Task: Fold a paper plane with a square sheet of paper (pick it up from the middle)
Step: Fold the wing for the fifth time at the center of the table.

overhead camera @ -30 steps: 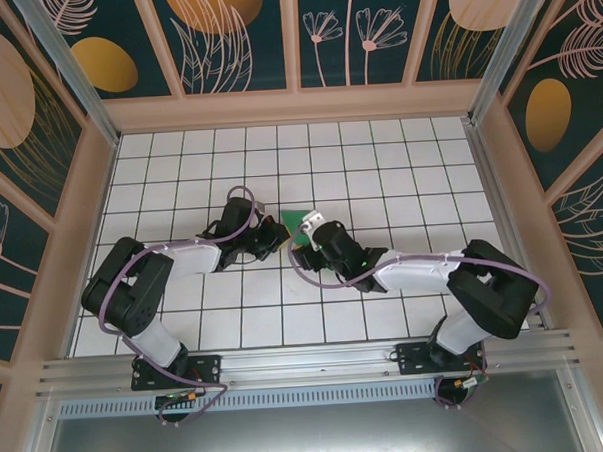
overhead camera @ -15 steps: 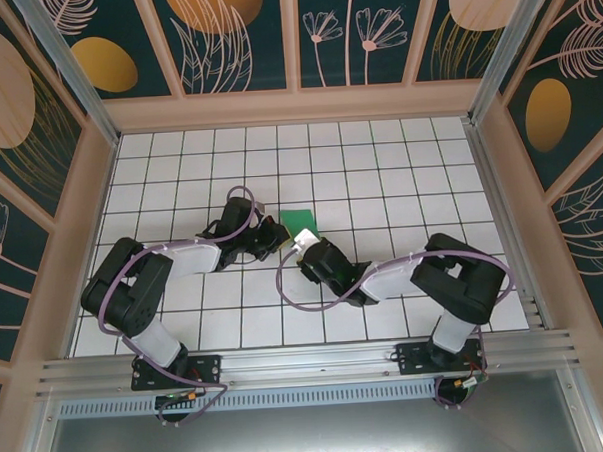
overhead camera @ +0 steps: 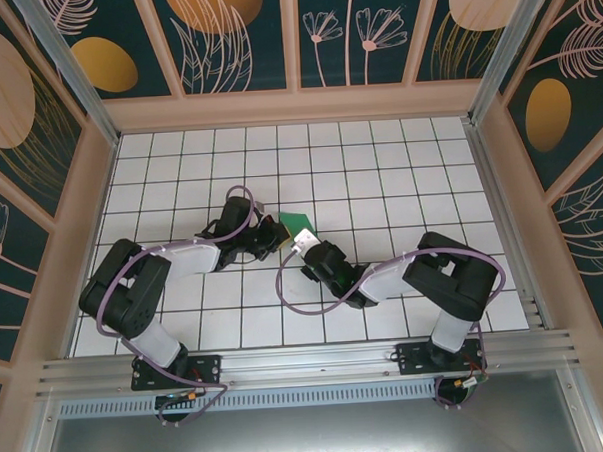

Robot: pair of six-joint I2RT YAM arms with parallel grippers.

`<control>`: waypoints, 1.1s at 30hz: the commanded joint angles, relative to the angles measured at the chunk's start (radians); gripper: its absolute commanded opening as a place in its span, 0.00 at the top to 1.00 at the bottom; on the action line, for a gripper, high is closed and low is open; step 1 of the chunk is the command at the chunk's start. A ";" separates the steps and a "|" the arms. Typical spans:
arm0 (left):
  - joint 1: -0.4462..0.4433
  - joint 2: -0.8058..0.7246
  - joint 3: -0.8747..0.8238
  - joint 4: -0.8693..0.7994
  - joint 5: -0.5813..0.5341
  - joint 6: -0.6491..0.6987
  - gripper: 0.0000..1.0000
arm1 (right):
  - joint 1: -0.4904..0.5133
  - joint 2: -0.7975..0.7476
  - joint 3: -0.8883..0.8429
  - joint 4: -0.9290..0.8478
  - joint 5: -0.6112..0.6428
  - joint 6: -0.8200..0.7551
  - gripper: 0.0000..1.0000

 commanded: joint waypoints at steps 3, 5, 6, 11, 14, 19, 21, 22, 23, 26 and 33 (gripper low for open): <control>0.001 -0.066 0.052 -0.095 -0.065 0.030 0.80 | -0.003 -0.005 -0.013 0.024 -0.051 0.027 0.89; 0.009 -0.092 0.058 -0.121 -0.097 0.042 0.71 | -0.008 -0.014 -0.018 0.021 -0.083 0.050 0.91; 0.014 -0.104 0.058 -0.132 -0.111 0.047 0.68 | -0.011 -0.019 -0.021 0.021 -0.101 0.061 0.91; 0.051 -0.176 0.032 -0.172 -0.189 0.052 0.50 | -0.042 -0.050 -0.041 0.029 -0.226 0.135 0.92; 0.061 -0.216 -0.002 -0.168 -0.226 0.045 0.39 | -0.060 -0.052 -0.043 0.032 -0.289 0.175 0.94; 0.063 -0.279 -0.075 -0.123 -0.252 0.045 0.29 | -0.104 -0.052 -0.041 0.038 -0.392 0.257 0.96; 0.064 -0.298 -0.113 -0.075 -0.245 0.047 0.26 | -0.127 -0.051 -0.041 0.045 -0.444 0.287 0.97; 0.063 -0.305 -0.135 -0.043 -0.233 0.051 0.24 | -0.141 -0.052 -0.039 0.044 -0.474 0.302 0.98; 0.063 -0.310 -0.157 -0.010 -0.218 0.055 0.23 | -0.154 -0.052 -0.036 0.045 -0.504 0.319 0.98; 0.063 -0.318 -0.219 0.084 -0.179 0.061 0.20 | -0.189 -0.051 -0.029 0.052 -0.598 0.367 1.00; 0.063 -0.313 -0.279 0.239 -0.128 0.106 0.14 | -0.238 -0.029 0.013 0.044 -0.757 0.470 1.00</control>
